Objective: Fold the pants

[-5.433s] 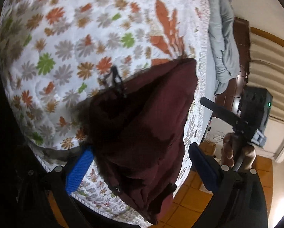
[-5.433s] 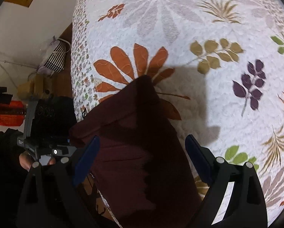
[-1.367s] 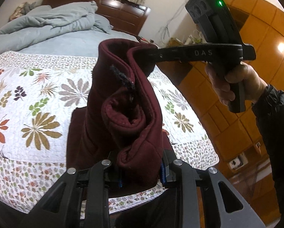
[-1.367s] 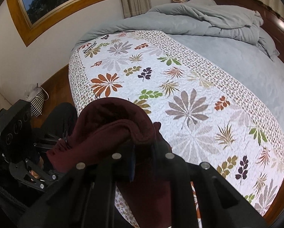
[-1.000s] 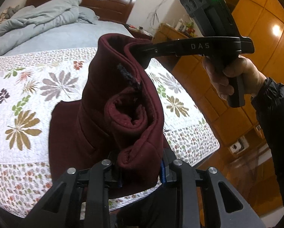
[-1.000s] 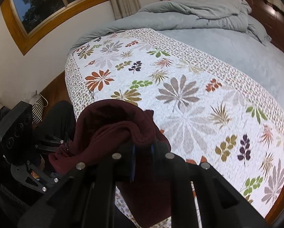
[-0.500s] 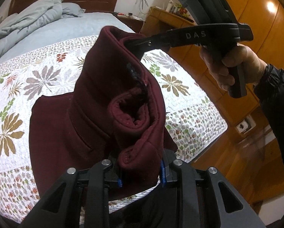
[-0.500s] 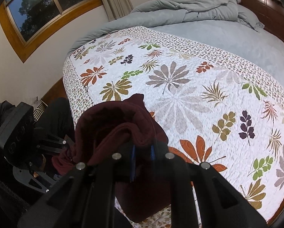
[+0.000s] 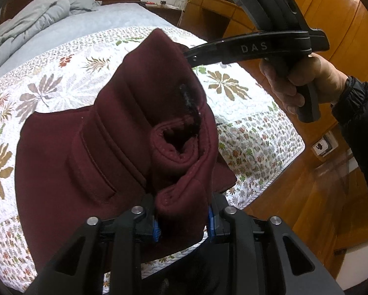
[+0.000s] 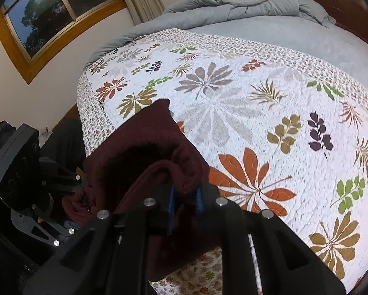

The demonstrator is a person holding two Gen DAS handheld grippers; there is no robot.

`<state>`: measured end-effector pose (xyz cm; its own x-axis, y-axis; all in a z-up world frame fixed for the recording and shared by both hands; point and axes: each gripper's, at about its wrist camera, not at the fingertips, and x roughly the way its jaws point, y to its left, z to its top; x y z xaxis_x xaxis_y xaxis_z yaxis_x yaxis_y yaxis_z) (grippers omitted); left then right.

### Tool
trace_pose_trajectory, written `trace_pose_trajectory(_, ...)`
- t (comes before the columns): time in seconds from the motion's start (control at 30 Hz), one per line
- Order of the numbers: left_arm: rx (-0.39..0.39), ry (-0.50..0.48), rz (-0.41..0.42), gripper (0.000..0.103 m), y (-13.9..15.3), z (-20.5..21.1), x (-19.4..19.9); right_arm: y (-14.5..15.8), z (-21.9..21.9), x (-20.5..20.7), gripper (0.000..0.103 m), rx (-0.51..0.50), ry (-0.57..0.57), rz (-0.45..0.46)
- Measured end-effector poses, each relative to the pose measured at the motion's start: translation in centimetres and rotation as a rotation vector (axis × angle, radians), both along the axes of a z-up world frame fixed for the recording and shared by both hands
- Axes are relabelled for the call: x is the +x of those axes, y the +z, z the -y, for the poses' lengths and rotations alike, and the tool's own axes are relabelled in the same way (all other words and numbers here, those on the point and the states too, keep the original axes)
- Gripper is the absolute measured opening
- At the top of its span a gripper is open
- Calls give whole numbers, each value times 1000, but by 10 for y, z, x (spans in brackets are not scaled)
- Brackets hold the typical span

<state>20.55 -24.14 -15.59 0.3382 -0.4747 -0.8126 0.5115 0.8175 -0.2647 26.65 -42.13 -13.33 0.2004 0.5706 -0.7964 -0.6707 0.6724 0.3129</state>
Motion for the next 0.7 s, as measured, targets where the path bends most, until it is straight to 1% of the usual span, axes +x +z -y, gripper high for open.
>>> trace_pose_trajectory(0.1,16,-4,0,27,-5,5,-1,-5,5,-1,14,7,-5,-6)
trace_pose_trajectory(0.3,92,-28,23,28,-13,19,-5,-14,14,-6,15,18,-36,-21)
trace_pose_trajectory(0.47,132,-38,45,28,-19,28,-13,-23,22,-14,15,0,-73,-32)
trace_pose_trajectory(0.53,144,-44,59,28,-20,30,-16,-24,24,-16,15,-4,-87,-32)
trace_pose_trajectory(0.7,153,-46,55,28,-21,33,-16,-27,25,-16,15,-29,-103,-34)
